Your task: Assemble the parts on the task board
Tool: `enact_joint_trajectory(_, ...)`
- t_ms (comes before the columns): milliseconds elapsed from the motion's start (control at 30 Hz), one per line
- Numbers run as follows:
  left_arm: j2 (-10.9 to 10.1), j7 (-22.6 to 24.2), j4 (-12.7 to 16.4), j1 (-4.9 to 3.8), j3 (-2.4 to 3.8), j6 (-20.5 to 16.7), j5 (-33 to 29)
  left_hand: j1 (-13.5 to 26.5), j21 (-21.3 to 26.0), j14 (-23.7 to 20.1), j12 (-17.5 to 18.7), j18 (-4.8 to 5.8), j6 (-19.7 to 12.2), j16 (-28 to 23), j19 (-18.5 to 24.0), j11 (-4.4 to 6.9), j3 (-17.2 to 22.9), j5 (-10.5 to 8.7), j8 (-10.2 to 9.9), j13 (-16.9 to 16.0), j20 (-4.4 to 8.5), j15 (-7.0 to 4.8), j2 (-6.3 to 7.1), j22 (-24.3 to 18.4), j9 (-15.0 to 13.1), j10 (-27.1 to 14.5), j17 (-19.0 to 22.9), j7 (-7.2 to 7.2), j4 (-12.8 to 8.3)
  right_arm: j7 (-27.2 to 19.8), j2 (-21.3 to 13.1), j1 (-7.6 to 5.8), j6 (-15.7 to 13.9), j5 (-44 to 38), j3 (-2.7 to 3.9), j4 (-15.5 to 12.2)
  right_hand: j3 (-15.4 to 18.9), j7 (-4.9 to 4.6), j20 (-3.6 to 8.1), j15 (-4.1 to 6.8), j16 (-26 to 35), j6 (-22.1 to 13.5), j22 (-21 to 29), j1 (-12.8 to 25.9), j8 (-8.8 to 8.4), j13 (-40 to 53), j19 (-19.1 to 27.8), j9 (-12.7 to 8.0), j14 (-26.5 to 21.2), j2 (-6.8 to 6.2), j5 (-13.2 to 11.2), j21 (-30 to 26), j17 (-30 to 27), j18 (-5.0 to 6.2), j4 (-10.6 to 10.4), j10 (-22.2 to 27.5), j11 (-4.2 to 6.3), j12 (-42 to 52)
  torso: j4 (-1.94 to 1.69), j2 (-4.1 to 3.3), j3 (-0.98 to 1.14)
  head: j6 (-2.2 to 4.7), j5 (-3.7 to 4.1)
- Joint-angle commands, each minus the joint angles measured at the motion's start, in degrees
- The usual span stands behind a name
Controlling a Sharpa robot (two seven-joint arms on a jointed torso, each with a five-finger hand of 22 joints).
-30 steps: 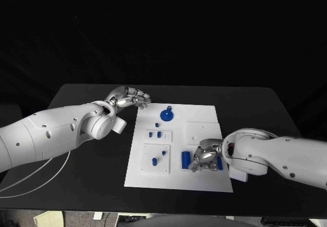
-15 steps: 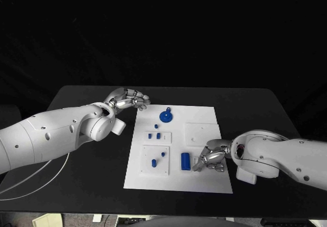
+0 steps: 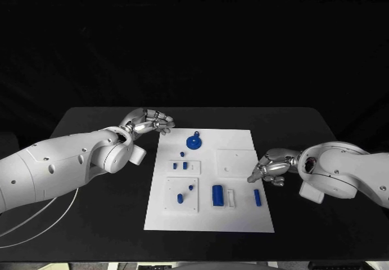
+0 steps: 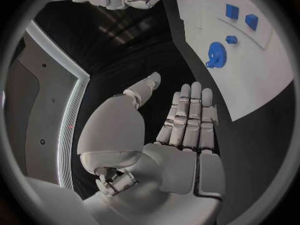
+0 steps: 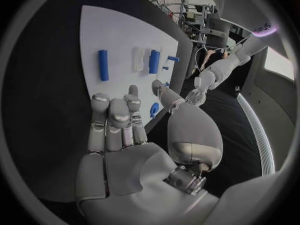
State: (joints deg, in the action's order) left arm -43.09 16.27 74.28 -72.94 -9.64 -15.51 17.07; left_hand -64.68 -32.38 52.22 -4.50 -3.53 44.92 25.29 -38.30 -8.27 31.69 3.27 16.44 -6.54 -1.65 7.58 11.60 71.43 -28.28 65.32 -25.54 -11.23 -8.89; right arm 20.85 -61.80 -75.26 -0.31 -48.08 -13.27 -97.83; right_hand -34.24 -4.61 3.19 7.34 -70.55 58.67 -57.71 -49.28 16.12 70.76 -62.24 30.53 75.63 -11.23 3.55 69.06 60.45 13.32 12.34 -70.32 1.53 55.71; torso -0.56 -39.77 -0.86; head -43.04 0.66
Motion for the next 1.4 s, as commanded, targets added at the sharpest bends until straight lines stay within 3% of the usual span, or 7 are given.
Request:
enact_joint_trajectory(33, 0.1, 1.4, 0.1, 0.0, 0.04, -0.9, 0.1, -0.2, 0.4, 0.3, -0.2, -0.72, -0.1, -0.2, -0.1, 0.11, 0.1, -0.15, 0.2, -0.1, -0.23, -0.02, -0.23, 0.1, 0.0, 0.3, -0.1, 0.13, 0.3, -2.4, -1.0, -0.16, -0.8, -4.6, -0.02, 0.6, 0.1, -0.64, 0.25, -0.05, 0.0, -0.6, 0.0, -0.7, 0.18, 0.1, -0.2, 0.1, 0.0, -0.03, -0.2, -0.2, -0.1, 1.68, 0.4, 0.0, -0.32, 0.3, -0.01, -0.04, 0.01, 0.18, -0.02)
enact_joint_trajectory(67, 0.1, 1.4, 0.1, 0.0, 0.04, -0.8, 0.0, -0.2, 0.4, 0.3, -0.3, -0.71, -0.1, -0.2, -0.1, 0.12, 0.1, -0.15, 0.2, -0.1, -0.23, -0.03, -0.23, 0.1, 0.0, 0.3, -0.1, 0.13, 0.3, -0.8, -1.3, -0.23, -0.9, -6.3, -0.03, 0.6, -1.4, -0.4, 0.49, 0.09, 0.0, -0.1, 0.1, -3.1, 0.53, 0.1, -0.2, 0.3, 0.0, 1.05, -0.6, -0.3, -0.1, 1.68, 1.2, 0.0, -0.17, 0.4, -0.01, -0.05, 0.0, 0.16, 0.06)
enact_joint_trajectory(133, 0.2, 1.3, 0.0, 0.0, 0.04, -0.6, -0.1, -0.2, 0.4, 0.3, -0.3, -0.71, 0.0, -0.2, -0.1, 0.13, 0.0, -0.16, 0.3, -0.1, -0.22, -0.03, -0.21, 0.1, 0.0, 0.3, -0.1, 0.14, 0.3, 4.0, -1.9, -0.25, -1.8, -7.4, -0.04, 0.2, -1.6, -0.25, 0.37, 0.23, 0.0, 0.8, 0.1, -3.1, 1.14, 0.1, -0.3, 0.7, 0.0, 0.34, -0.7, -0.3, -0.1, 1.68, 0.5, -0.1, 0.02, 0.7, 0.01, -0.05, 0.0, 0.17, 0.23)
enact_joint_trajectory(200, 0.3, 1.2, 0.0, 0.0, 0.04, -0.4, -0.1, -0.1, 0.4, 0.3, -0.3, -0.71, 0.0, -0.2, -0.1, 0.13, 0.0, -0.16, 0.3, -0.1, -0.22, -0.03, -0.2, 0.1, 0.0, 0.3, -0.1, 0.14, 0.3, 7.0, -2.0, -0.25, 0.4, -7.9, -0.04, 0.5, -1.7, -0.07, 0.33, 0.37, 0.0, 1.2, 0.1, -3.2, 1.47, 0.2, -0.4, 1.0, 0.1, -0.07, -0.7, -0.3, -0.1, 1.68, 0.0, -0.3, 0.18, 0.9, 0.05, -0.02, 0.0, 0.12, 0.56)
enact_joint_trajectory(367, 0.4, 1.1, 0.0, 0.0, 0.04, -0.1, -0.1, -0.1, 0.4, 0.3, -0.2, -0.67, -0.1, -0.3, -0.1, 0.11, -0.1, -0.17, 0.3, -0.1, -0.22, -0.02, -0.15, 0.1, 0.0, 0.2, -0.2, 0.13, 0.4, 10.2, -2.4, -0.24, 3.0, -8.4, -0.08, -0.2, -2.0, 0.23, 0.27, 0.63, -0.1, 1.7, 0.0, -3.0, 1.96, 0.2, -0.6, 1.6, 0.1, -0.33, -0.7, -0.3, -0.1, 1.68, -1.3, -0.6, 0.47, 1.3, -0.02, -0.02, -0.01, 0.1, 0.77)
enact_joint_trajectory(800, 0.2, 1.0, 0.2, 0.0, 0.04, 0.1, -0.1, 0.0, 0.5, 0.2, -0.2, -0.65, -0.1, -0.4, 0.0, 0.07, -0.1, -0.17, 0.3, -0.1, -0.21, 0.0, -0.15, 0.2, 0.1, 0.1, -0.2, 0.11, 0.4, 11.9, -1.0, 1.3, 3.2, -9.0, -0.14, -1.8, -1.3, 0.62, 0.11, 0.95, -0.4, 2.4, -0.2, -0.3, 2.31, 0.2, -0.6, 2.1, 0.1, -0.01, -0.7, -0.3, -0.1, 1.68, -4.7, -1.0, 0.85, 1.6, -0.09, -0.07, -0.02, -0.43, 1.58)
enact_joint_trajectory(1400, 0.1, 0.8, 0.3, 0.0, 0.04, 0.3, -0.1, 0.0, 0.6, 0.2, -0.1, -0.63, -0.1, -0.5, 0.0, 0.05, -0.2, -0.18, 0.3, -0.1, -0.21, 0.01, -0.16, 0.2, 0.1, 0.1, -0.3, 0.11, 0.5, 12.1, 1.6, 4.75, 3.5, -11.4, -0.24, -1.6, 0.0, 0.74, 0.08, 1.05, -0.5, 2.6, -0.4, 1.9, 2.21, 0.1, -0.3, 2.2, -0.1, 0.53, -0.7, -0.3, -0.2, 1.68, -6.6, -1.0, 0.97, 1.7, -0.08, -0.08, 0.01, -0.72, 1.43)
